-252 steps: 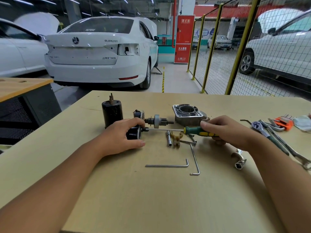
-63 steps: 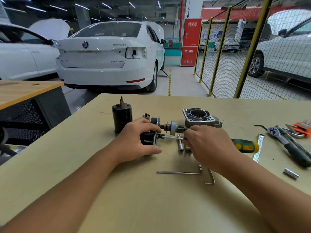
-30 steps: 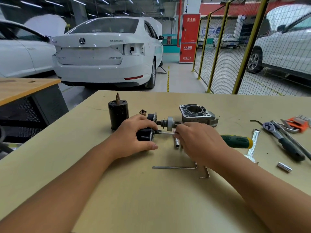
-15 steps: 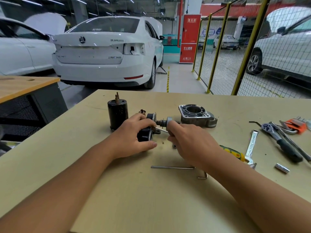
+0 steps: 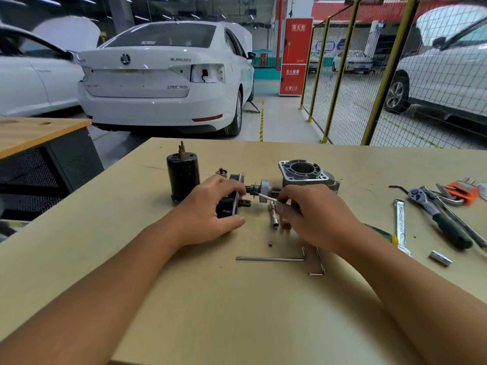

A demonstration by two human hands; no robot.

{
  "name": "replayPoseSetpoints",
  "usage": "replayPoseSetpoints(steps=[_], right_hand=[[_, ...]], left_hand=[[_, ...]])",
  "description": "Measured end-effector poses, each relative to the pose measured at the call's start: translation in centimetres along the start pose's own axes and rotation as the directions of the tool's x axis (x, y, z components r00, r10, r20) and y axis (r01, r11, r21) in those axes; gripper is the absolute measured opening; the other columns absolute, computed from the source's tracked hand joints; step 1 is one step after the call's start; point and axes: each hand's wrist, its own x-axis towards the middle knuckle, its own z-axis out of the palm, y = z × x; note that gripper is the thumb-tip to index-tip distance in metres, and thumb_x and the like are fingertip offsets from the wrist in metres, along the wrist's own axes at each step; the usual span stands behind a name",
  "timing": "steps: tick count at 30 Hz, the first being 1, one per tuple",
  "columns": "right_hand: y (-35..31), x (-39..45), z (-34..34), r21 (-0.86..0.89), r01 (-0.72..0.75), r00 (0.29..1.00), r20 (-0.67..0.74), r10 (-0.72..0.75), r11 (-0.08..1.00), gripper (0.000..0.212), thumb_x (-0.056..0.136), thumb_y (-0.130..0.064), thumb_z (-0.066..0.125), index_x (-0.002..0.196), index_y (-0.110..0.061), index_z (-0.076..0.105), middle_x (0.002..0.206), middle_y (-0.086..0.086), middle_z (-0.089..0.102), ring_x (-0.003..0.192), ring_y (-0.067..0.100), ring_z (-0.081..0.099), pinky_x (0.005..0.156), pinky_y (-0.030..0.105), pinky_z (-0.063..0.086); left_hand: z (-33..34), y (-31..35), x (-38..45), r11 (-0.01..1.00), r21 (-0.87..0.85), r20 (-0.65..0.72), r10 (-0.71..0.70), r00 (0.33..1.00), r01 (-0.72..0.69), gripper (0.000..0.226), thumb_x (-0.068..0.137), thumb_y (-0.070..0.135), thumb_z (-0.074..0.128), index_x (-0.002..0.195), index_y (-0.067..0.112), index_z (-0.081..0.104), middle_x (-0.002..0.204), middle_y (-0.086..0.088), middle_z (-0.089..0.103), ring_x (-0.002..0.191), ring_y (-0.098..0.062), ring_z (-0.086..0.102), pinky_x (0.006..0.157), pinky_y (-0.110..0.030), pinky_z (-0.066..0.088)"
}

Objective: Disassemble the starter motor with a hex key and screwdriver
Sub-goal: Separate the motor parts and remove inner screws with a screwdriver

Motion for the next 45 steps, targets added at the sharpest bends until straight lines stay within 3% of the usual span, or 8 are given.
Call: replayPoseSetpoints(steps=[7,13,20,23,27,32,40,45], right_hand=[[0.6,-0.1,-0.3,0.085,0.046,0.993,0.101,-0.054,0.995,0.037,0.082,-0.066,0.064,0.086,-0.030,0.062,0.073,-0.011,0.062,0.067,0.009,0.058,0.058,0.034,0.050],[-0.2,0.1,0.3,-0.058,0.158,0.955,0.264,-0.137,0.986,0.033,0.082,-0.062,0.068,0.083,-0.031,0.058,0.075,-0.011,0.055,0.071,0.013,0.053,0.059,0.030,0.044],[-0.1,-0.1,0.1,0.036,0.173,0.968,0.180,-0.177,0.984,0.023,0.099,-0.037,0.055,0.084,-0.023,0.064,0.076,-0.008,0.060,0.075,0.016,0.057,0.067,0.039,0.050],[0.2,0.0,-0.4,0.064,0.137,0.985,0.097,-0.143,0.989,0.023,0.100,-0.030,0.055,0.077,-0.031,0.054,0.069,-0.011,0.053,0.072,0.017,0.054,0.064,0.038,0.046],[0.8,0.2,-0.7,0.088,0.116,0.993,-0.003,-0.116,0.989,0.010,0.101,-0.034,0.053,0.093,-0.033,0.058,0.073,-0.014,0.057,0.072,0.014,0.054,0.061,0.035,0.047],[1.5,0.3,-1.2,0.124,0.120,0.992,-0.053,-0.114,0.985,0.008,0.101,-0.038,0.050,0.098,-0.032,0.055,0.071,-0.017,0.054,0.069,0.011,0.053,0.062,0.037,0.049],[1.6,0.4,-1.1,0.144,0.058,0.998,0.032,-0.063,0.988,0.011,0.093,-0.024,0.068,0.084,-0.017,0.071,0.075,-0.003,0.063,0.071,0.016,0.056,0.065,0.035,0.047],[2.0,0.5,-1.6,0.046,0.012,1.000,0.017,-0.013,0.999,0.009,0.092,-0.017,0.066,0.086,-0.015,0.073,0.080,0.000,0.064,0.077,0.021,0.057,0.068,0.036,0.048]], left_hand=[[0.8,0.8,0.1,0.993,0.053,-0.027,-0.104,0.994,0.106,0.081,0.082,0.044,0.068,0.143,0.056,0.016,0.118,0.006,0.052,0.089,-0.010,0.057,0.076,-0.031,0.043],[0.4,0.2,0.0,0.978,0.128,0.010,-0.165,0.986,0.162,0.112,0.064,0.071,0.079,0.148,0.055,0.008,0.125,0.015,0.039,0.115,-0.009,0.045,0.094,-0.032,0.039],[0.4,0.2,0.1,0.985,0.067,0.007,-0.161,0.987,0.160,0.093,0.069,0.059,0.077,0.142,0.047,0.021,0.105,0.016,0.057,0.087,0.000,0.060,0.074,-0.024,0.047],[0.2,0.3,0.1,0.975,-0.098,-0.015,-0.199,0.980,0.197,0.088,0.064,0.065,0.073,0.139,0.043,0.031,0.109,0.016,0.060,0.086,0.003,0.062,0.075,-0.027,0.049],[0.4,0.3,0.1,0.890,-0.409,-0.009,-0.223,0.975,0.200,0.077,0.065,0.058,0.072,0.132,0.032,0.042,0.117,-0.011,0.070,0.102,-0.027,0.070,0.095,-0.048,0.055],[0.3,0.7,0.2,0.791,-0.598,0.051,-0.124,0.991,0.130,0.042,0.079,0.047,0.065,0.116,0.030,0.056,0.093,-0.015,0.059,0.081,-0.022,0.055,0.076,-0.033,0.043],[-0.3,0.1,0.4,0.835,-0.548,-0.037,-0.076,0.996,0.043,0.027,0.107,0.034,0.052,0.101,0.011,0.066,0.093,0.004,0.062,0.086,-0.002,0.060,0.079,-0.012,0.047],[0.0,-0.3,0.2,0.899,-0.427,-0.147,-0.173,0.974,0.095,0.040,0.101,0.061,0.047,0.091,0.027,0.065,0.089,0.001,0.063,0.079,-0.008,0.056,0.070,-0.026,0.048]])
